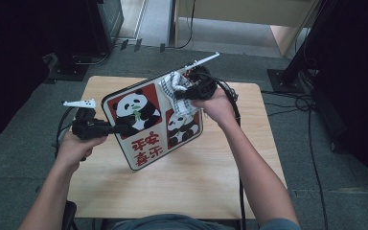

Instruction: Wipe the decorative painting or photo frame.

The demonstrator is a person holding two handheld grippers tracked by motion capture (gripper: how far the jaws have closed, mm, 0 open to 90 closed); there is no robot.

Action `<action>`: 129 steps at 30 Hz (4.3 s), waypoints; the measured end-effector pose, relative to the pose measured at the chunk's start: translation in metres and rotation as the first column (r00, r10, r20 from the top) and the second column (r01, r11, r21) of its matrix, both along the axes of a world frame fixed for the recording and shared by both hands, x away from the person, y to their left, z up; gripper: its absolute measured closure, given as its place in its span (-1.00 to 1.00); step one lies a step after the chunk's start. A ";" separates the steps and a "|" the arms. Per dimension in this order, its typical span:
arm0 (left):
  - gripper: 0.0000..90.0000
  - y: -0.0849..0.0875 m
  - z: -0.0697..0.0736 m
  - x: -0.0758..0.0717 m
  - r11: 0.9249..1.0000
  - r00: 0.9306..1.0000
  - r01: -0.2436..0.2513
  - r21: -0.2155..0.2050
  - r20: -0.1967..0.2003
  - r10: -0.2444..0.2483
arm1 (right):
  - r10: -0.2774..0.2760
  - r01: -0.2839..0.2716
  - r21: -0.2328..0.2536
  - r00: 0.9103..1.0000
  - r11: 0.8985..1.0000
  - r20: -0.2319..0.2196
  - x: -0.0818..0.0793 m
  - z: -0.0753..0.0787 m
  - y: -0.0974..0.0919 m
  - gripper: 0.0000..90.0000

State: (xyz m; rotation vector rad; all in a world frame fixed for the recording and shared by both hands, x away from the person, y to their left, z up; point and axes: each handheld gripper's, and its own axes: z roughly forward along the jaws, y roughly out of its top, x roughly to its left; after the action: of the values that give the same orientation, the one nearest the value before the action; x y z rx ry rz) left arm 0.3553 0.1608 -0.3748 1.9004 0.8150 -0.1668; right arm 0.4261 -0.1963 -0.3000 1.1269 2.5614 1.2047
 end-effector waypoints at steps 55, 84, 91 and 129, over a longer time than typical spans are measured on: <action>0.71 -0.001 0.000 0.001 1.000 1.000 0.010 -0.003 -0.003 -0.010 | -0.021 0.022 0.015 0.997 1.000 -0.075 -0.015 -0.074 -0.017 0.82; 0.71 -0.003 0.001 -0.001 1.000 1.000 0.009 0.005 0.012 -0.009 | -0.029 0.032 0.017 0.991 0.999 -0.131 -0.024 -0.125 -0.026 0.82; 0.72 -0.003 0.001 -0.001 1.000 1.000 0.008 0.004 0.012 -0.008 | -0.033 0.035 0.005 0.988 0.999 -0.153 -0.027 -0.139 -0.027 0.82; 0.71 -0.003 0.001 0.001 1.000 1.000 -0.004 0.015 0.008 0.004 | -0.085 0.087 0.001 0.973 0.996 -0.212 -0.046 -0.154 -0.040 0.82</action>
State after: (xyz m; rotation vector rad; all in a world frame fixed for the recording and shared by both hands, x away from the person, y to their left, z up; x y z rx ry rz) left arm 0.3558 0.1575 -0.3734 1.9119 0.8171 -0.1509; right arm 0.3804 -0.2359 -0.4543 1.4253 2.6254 1.1351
